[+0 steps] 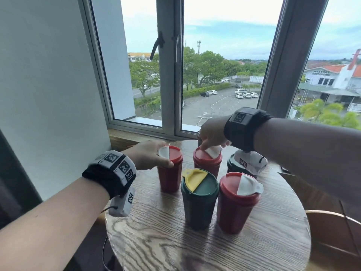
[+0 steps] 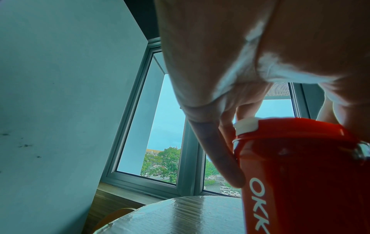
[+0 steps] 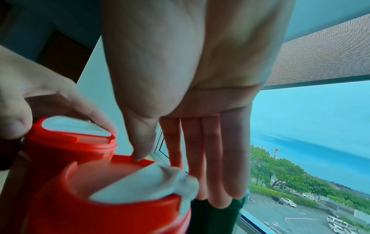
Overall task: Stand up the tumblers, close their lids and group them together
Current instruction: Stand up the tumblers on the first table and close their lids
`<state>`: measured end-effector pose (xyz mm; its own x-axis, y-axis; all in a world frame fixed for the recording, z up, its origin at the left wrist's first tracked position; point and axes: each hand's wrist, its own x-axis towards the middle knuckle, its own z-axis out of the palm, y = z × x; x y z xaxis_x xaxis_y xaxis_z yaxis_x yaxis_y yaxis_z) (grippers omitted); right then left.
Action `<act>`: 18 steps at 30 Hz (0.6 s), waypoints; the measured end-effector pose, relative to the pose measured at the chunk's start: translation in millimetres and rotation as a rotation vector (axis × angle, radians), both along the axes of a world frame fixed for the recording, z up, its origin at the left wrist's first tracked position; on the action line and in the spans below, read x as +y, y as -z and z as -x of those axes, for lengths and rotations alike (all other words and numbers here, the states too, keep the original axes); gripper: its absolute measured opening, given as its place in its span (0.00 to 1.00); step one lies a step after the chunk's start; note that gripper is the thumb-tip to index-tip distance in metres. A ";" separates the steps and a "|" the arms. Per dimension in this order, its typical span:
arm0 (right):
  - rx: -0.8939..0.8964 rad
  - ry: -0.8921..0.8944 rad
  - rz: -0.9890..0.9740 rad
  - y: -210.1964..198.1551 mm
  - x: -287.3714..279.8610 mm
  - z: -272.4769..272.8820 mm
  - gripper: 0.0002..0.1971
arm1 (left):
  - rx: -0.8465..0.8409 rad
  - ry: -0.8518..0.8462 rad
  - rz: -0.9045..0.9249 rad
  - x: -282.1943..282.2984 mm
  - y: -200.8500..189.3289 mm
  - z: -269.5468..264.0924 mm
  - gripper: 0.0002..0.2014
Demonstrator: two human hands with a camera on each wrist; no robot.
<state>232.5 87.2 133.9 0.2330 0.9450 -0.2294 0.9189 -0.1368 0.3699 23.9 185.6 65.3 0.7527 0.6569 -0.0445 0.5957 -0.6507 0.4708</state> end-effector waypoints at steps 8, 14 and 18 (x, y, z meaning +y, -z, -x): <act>0.050 -0.108 0.180 -4.4 -3.9 -9.8 0.47 | 0.041 0.011 -0.035 9.7 -4.0 -1.5 0.47; -0.003 -0.161 0.091 7.4 -5.2 -10.8 0.44 | -0.004 0.000 -0.042 5.6 -4.5 -10.0 0.43; 0.000 -0.100 0.033 7.6 -7.6 -14.1 0.36 | -0.001 0.007 -0.071 1.9 -7.2 -20.0 0.41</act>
<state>246.6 79.6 126.3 0.1383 0.9554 -0.2609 0.9275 -0.0326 0.3724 43.9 187.5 72.6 0.7573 0.6530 0.0029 0.5907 -0.6869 0.4234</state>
